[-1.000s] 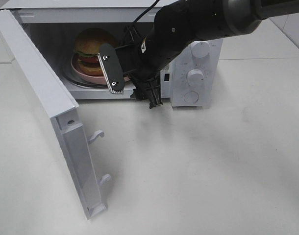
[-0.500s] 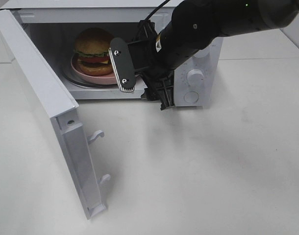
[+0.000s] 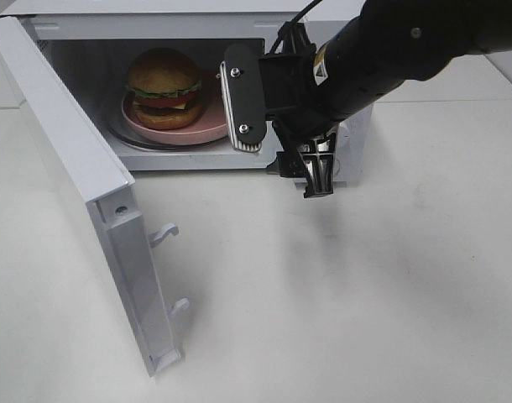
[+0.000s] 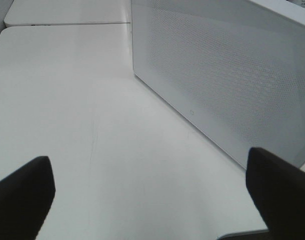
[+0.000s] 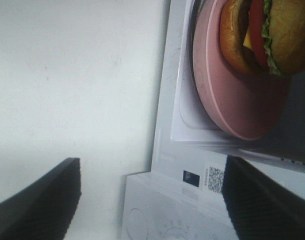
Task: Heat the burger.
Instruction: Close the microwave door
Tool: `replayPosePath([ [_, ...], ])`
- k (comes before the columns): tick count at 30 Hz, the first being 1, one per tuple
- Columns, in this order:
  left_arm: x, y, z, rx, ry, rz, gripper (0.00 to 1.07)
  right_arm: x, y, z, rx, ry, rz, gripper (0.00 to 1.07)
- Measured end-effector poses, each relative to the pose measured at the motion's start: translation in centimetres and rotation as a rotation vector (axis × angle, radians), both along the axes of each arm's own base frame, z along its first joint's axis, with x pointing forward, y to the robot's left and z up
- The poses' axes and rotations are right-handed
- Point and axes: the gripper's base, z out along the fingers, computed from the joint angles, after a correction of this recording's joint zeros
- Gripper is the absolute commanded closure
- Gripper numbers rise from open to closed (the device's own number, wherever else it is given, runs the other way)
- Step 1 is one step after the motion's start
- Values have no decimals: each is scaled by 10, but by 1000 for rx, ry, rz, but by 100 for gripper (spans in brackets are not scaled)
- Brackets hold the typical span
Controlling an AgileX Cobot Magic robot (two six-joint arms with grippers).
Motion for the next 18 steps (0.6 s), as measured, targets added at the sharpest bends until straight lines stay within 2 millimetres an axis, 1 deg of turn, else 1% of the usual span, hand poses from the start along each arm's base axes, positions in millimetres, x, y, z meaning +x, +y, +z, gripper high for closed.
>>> replayPosePath([
  [1, 0, 0, 0, 0, 0, 0, 10, -6, -4, 3, 20, 6, -24, 31],
  [3, 0, 0, 0, 0, 0, 0, 10, -9, -7, 5, 34, 10, -40, 31],
  [4, 0, 0, 0, 0, 0, 0, 10, -15, -11, 8, 59, 21, -71, 31],
  [5, 0, 0, 0, 0, 0, 0, 10, -15, -11, 8, 59, 21, -71, 31],
  [6, 0, 0, 0, 0, 0, 0, 10, -21, -16, 13, 94, 29, -111, 31],
  [7, 0, 0, 0, 0, 0, 0, 10, -21, -16, 13, 94, 29, -111, 31],
  [9, 0, 0, 0, 0, 0, 0, 10, -30, -22, 20, 154, 47, -179, 31],
  [11, 0, 0, 0, 0, 0, 0, 10, -33, -25, 22, 173, 57, -205, 31],
  [12, 0, 0, 0, 0, 0, 0, 10, -39, -30, 25, 202, 81, -255, 31],
  [13, 0, 0, 0, 0, 0, 0, 10, -39, -30, 25, 202, 81, -255, 31],
  [15, 0, 0, 0, 0, 0, 0, 10, -47, -37, 29, 253, 131, -355, 31],
  [16, 0, 0, 0, 0, 0, 0, 10, -47, -37, 29, 253, 131, -355, 31],
  [17, 0, 0, 0, 0, 0, 0, 10, -54, -42, 31, 283, 173, -434, 31],
  [18, 0, 0, 0, 0, 0, 0, 10, -57, -45, 33, 297, 194, -475, 31],
])
